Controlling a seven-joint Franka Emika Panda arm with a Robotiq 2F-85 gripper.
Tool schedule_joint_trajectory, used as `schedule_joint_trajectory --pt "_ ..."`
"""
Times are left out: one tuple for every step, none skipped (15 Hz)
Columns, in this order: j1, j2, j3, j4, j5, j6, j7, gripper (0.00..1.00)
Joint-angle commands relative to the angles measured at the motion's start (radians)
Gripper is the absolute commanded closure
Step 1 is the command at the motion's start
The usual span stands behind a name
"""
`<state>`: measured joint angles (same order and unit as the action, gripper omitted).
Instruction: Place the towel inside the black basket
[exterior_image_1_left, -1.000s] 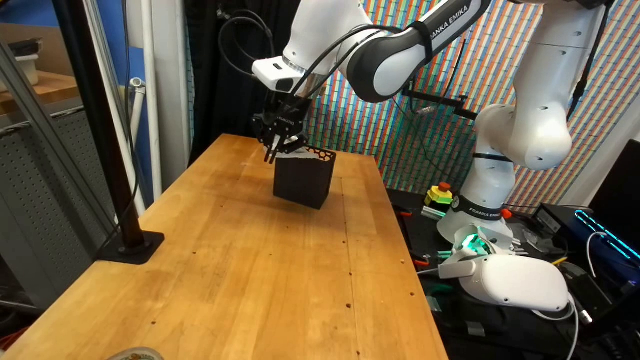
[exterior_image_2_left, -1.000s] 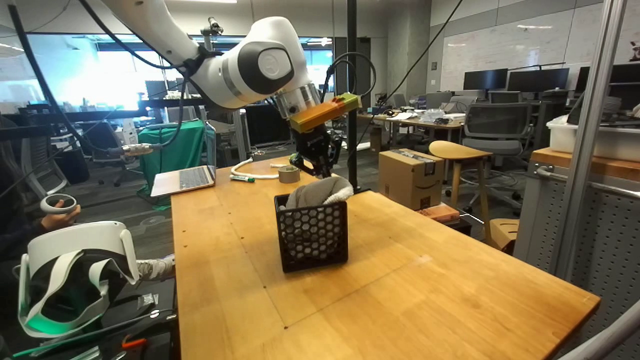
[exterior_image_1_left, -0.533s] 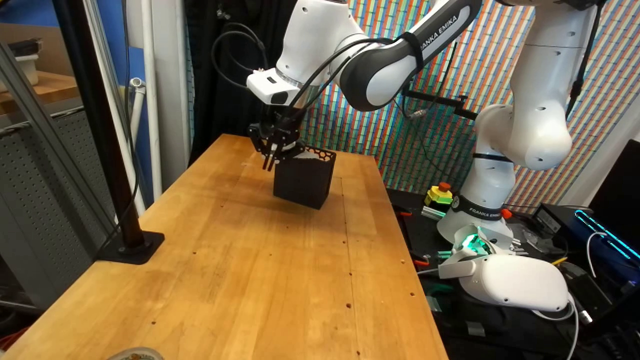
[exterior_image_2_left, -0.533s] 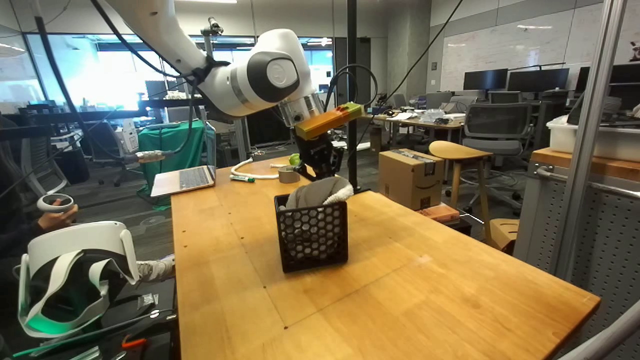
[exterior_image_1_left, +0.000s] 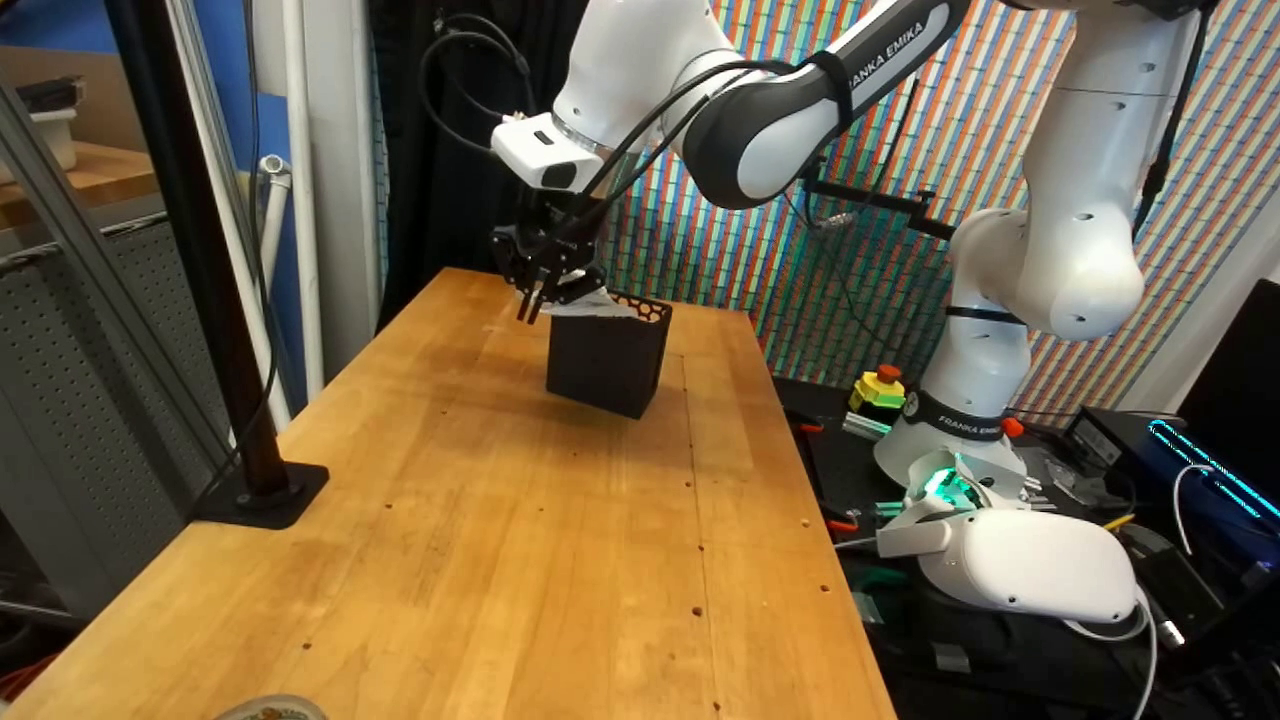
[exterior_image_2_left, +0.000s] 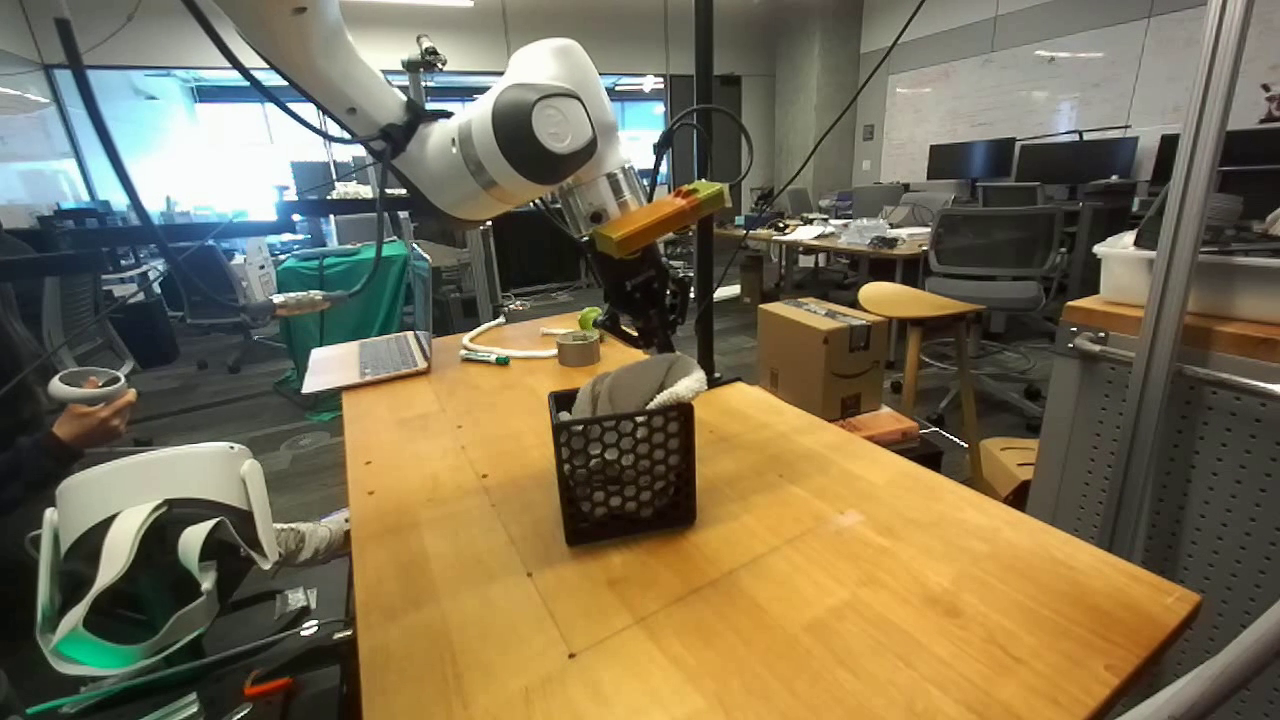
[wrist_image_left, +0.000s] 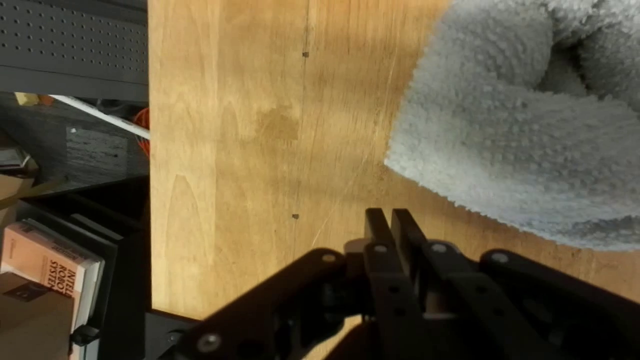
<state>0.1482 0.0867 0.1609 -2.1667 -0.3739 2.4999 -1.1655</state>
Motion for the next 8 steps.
schedule_joint_trajectory --pt "0.003 -0.042 -0.005 -0.003 -0.057 -0.022 0.028 0.89" --pt "0.004 -0.045 -0.005 -0.003 -0.067 -0.032 0.033 0.89" --pt "0.004 -0.045 -0.005 -0.003 -0.079 -0.042 0.036 0.89" --pt "0.005 -0.045 -0.004 -0.003 -0.086 -0.056 0.041 0.89" --pt "0.006 -0.043 -0.002 -0.003 -0.085 -0.069 0.041 0.89" --pt "0.008 -0.041 0.002 -0.005 -0.075 -0.08 0.038 0.89" --pt "0.01 -0.038 0.005 -0.007 -0.069 -0.087 0.035 0.89" --pt "0.013 -0.036 0.009 -0.009 -0.063 -0.092 0.033 0.89"
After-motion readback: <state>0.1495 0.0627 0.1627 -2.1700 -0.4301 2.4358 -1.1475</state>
